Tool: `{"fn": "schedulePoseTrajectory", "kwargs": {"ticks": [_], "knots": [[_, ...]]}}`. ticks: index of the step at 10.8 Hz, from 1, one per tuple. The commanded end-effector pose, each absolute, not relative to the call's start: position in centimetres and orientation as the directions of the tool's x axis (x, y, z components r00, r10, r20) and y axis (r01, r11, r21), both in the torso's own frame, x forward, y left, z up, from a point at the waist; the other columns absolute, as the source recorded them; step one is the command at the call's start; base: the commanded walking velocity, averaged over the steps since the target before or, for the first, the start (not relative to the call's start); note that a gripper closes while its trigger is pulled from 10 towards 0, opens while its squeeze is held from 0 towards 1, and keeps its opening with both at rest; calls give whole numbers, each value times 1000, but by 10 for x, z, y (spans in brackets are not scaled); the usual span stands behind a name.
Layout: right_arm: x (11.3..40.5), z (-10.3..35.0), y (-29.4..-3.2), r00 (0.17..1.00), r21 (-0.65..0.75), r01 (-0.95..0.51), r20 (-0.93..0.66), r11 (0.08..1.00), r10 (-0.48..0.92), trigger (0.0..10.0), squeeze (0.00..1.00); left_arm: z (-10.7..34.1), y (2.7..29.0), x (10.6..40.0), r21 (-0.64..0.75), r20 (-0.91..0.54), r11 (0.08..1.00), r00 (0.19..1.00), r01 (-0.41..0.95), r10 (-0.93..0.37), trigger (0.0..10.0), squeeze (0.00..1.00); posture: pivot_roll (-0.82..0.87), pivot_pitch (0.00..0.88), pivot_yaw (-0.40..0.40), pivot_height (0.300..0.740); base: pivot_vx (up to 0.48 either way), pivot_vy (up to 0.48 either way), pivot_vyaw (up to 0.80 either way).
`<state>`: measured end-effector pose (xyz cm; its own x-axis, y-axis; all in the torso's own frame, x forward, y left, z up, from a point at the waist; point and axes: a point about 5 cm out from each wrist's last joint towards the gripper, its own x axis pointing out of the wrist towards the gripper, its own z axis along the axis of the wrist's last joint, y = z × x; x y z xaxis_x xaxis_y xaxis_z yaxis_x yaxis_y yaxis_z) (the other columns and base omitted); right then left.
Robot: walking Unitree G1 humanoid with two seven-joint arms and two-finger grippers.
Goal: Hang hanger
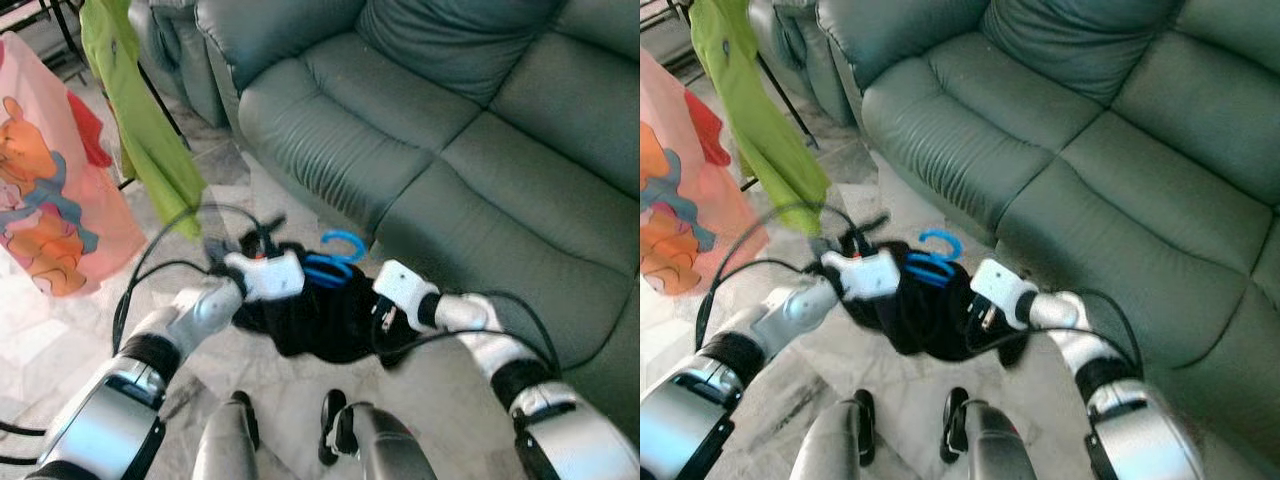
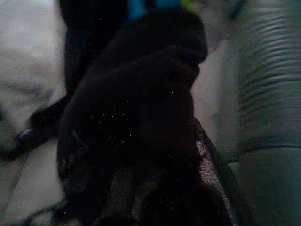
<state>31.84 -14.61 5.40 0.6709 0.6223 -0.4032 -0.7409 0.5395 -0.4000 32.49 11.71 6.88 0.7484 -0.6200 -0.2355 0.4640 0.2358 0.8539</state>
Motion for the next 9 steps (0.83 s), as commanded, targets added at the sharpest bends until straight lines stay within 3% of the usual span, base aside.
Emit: {"fn": "schedulePoseTrajectory", "kwargs": {"ticks": [1, 3, 5, 6, 7, 8, 9], "knots": [[329, 71, -141, 738, -421, -671, -297, 610, 606, 0, 0, 50, 109, 310, 826, -318, 158, 678, 541, -663, 10000, 1000, -53, 169, -39, 740, 0, 0, 0], [330, 67, -142, 810, -423, -586, -270, 692, 521, 0, 0, 45, 108, 305, 794, -353, 143, 641, 590, -682, 10000, 1000, -55, 157, -37, 740, 0, 0, 0], [325, 56, -139, 825, -402, -565, -287, 720, 487, 0, 0, 43, 115, 312, 791, -314, 273, 746, 548, -587, 10000, 1000, -63, 149, -31, 740, 0, 0, 0], [321, 49, -142, 851, -365, -522, -288, 771, 440, 0, 0, 43, 134, 317, 748, -244, 479, 862, 459, -445, 10000, 1000, -65, 145, -28, 740, 0, 0, 0], [320, 46, -144, 867, -345, -491, -283, 800, 410, 0, 0, 43, 146, 318, 701, -209, 598, 914, 389, -348, 10000, 1000, -65, 143, -26, 740, 0, 0, 0], [317, 44, -147, 896, -305, -432, -252, 849, 366, 0, 0, 41, 166, 318, 566, -184, 792, 972, 228, -148, 10000, 1000, -61, 138, -24, 740, 0, 0, 0], [314, 45, -149, 920, -251, -381, -202, 890, 337, 0, 0, 39, 180, 316, 414, -175, 907, 985, 80, -7, 10000, 1000, -56, 134, -24, 740, 0, 0, 0]]}}
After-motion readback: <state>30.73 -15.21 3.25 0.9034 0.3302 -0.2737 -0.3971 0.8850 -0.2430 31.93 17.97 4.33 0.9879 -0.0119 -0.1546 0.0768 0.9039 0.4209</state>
